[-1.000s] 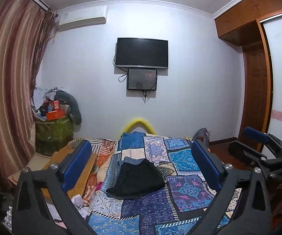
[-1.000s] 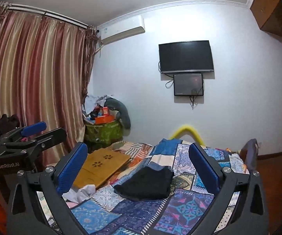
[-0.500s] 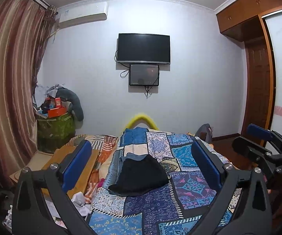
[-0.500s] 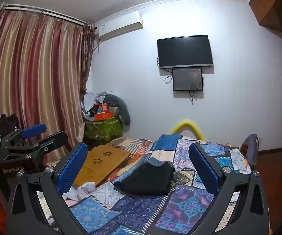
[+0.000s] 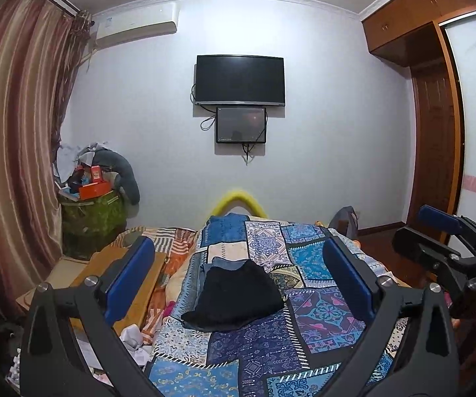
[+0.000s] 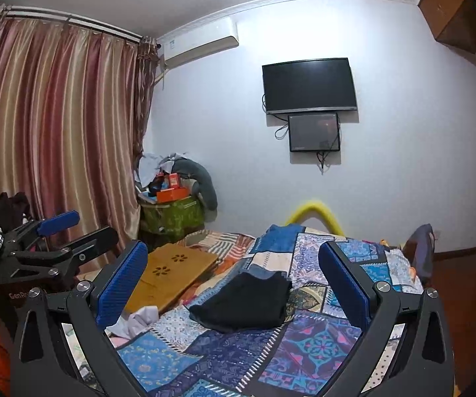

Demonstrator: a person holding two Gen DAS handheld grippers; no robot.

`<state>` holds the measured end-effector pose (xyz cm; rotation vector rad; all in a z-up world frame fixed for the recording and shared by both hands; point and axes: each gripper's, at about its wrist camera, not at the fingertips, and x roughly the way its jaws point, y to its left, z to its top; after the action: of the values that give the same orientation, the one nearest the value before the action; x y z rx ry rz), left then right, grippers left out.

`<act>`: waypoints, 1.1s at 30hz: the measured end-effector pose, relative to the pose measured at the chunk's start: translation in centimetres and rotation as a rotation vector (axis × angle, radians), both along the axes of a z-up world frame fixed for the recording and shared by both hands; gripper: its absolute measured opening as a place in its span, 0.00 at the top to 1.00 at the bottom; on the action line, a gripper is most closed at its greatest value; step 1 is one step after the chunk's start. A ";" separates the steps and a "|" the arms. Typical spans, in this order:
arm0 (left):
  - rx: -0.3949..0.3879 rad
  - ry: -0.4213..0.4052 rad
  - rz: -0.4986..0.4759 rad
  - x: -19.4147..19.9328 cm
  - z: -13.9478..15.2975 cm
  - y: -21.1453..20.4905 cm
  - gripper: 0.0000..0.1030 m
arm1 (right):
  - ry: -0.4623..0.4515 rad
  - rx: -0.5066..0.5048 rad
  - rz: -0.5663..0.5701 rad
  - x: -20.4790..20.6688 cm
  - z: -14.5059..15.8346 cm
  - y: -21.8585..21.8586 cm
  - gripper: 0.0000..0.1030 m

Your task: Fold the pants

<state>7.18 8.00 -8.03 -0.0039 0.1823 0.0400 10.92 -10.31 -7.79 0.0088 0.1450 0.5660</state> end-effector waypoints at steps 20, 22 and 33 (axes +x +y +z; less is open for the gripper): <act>0.005 0.016 -0.057 0.4 -0.1 0.1 0.00 | 0.007 0.002 -0.015 0.2 0.1 -0.5 0.00; 0.009 0.019 -0.061 0.5 -0.2 0.1 0.00 | 0.011 0.005 -0.016 0.2 0.0 -0.6 0.00; -0.007 0.025 -0.069 0.6 -0.3 0.5 0.00 | 0.010 0.008 -0.020 0.1 -0.1 -0.8 0.00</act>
<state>7.73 8.48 -8.36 -0.0042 0.2071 -0.0295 11.05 -11.13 -7.91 0.0212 0.1525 0.5469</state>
